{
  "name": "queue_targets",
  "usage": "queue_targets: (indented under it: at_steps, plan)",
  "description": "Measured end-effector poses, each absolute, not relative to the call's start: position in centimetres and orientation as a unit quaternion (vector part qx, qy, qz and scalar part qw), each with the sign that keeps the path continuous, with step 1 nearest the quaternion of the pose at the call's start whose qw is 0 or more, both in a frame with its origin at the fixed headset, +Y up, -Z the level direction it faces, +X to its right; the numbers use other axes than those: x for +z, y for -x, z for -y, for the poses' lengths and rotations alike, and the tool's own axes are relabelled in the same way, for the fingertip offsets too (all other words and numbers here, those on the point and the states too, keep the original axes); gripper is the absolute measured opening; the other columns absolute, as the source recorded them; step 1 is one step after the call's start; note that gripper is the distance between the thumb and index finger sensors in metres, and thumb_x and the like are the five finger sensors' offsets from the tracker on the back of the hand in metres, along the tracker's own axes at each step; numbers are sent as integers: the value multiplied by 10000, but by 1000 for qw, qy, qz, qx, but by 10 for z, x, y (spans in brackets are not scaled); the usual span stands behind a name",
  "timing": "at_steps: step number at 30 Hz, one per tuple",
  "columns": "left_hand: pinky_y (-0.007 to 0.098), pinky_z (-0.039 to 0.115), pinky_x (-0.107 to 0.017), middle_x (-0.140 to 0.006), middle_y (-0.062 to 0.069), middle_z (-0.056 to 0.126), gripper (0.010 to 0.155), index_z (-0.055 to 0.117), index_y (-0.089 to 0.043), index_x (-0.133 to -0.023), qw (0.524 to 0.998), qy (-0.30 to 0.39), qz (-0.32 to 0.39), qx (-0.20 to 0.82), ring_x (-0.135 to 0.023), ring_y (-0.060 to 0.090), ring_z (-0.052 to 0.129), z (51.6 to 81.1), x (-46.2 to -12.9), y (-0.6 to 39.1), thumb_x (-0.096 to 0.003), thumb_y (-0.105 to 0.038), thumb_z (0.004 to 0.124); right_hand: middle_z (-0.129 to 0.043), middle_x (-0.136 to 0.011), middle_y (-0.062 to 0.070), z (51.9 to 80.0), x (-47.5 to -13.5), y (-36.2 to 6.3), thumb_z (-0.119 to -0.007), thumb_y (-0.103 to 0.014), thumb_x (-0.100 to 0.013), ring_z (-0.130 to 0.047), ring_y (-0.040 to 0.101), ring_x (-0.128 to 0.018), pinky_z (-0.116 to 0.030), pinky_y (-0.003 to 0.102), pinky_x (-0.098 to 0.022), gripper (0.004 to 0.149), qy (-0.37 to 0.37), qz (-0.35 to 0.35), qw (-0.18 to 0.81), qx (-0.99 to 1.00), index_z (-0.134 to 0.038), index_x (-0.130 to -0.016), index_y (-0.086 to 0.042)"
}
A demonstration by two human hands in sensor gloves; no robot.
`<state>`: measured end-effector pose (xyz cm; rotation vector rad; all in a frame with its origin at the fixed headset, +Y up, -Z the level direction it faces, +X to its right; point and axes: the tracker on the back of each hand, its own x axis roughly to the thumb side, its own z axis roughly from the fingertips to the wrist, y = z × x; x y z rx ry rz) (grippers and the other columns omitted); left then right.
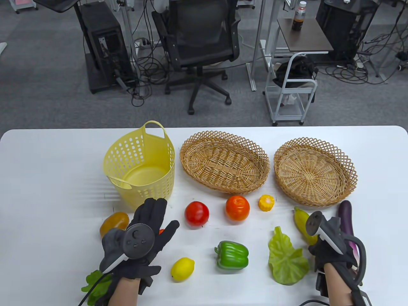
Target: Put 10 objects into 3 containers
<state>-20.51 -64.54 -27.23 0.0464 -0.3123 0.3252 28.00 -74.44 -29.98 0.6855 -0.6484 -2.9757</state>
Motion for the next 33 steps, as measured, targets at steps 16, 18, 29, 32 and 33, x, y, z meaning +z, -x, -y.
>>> queue_targets:
  at_steps: [16,18,29,32,33]
  plan:
    - [644,610,-722,-1245,254,433,767,387,-168,-1232,972,-45,155,171,-1113,545,523,637,-266,211,-657,-674,414,-825,-843,287,644,-337,-265,-842,-417,-512,-903,307,-408,-786,327,-275,795,-233,87,-61,-967,-448,-1130,-107]
    - [646,610,-721,-1244,256,436,765,390,-169,-1232,973,-48,152,169,-1113,547,523,637,-266,212,-657,-674,415,-828,-844,281,638,-351,-264,-841,-419,-513,-901,307,-414,-785,330,-281,791,-243,71,-65,-965,-445,-1132,-127]
    - [644,610,-722,-1244,258,428,763,390,-169,-1231,979,-25,145,138,-1113,546,520,646,-271,201,-657,-672,416,-779,-947,202,651,-413,-266,-787,-444,-555,-774,389,-772,-697,470,-598,733,-300,30,-124,-945,-400,-1144,-244]
    - [646,609,-722,-1244,259,428,765,388,-167,-1232,981,-23,141,134,-1112,550,518,648,-273,201,-657,-671,416,-786,-926,206,662,-426,-268,-784,-440,-558,-783,380,-753,-706,451,-588,728,-320,53,-121,-938,-399,-1145,-245]
    - [647,610,-720,-1243,259,430,765,392,-165,-1231,981,-23,141,133,-1112,550,519,648,-273,202,-657,-670,418,-782,-933,202,665,-429,-269,-781,-441,-559,-778,377,-761,-706,449,-590,726,-320,51,-121,-938,-399,-1144,-242]
